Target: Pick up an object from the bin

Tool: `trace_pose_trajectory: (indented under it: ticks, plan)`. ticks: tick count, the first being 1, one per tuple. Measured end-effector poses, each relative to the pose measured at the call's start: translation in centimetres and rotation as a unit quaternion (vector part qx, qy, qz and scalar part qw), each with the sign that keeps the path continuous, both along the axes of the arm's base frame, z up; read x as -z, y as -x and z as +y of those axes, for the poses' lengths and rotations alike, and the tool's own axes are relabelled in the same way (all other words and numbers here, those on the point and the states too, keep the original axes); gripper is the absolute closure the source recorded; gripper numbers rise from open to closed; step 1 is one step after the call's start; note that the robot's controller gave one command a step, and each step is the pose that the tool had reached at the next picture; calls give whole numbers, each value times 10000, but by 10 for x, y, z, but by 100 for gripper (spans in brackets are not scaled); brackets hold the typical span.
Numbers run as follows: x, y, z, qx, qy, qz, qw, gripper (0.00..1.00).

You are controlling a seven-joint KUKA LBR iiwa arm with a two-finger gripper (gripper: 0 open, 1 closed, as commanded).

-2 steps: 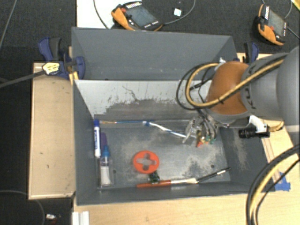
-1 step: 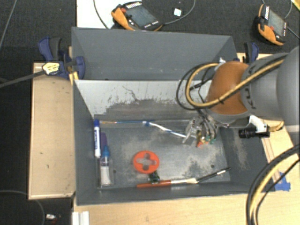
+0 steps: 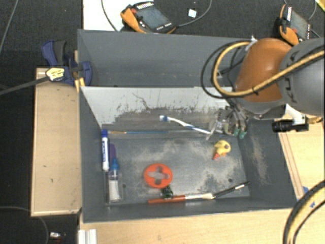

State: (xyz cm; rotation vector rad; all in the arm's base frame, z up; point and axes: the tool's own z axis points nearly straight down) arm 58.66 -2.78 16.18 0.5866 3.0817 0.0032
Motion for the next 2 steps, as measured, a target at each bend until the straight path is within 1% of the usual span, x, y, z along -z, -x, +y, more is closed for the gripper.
trace_pose_trajectory:
  ticks: [1,2]
  plan:
    - [-28,-1,0,25,0,-15,10000,100]
    - [-46,-1,81,-912,-7,-59,9958,100]
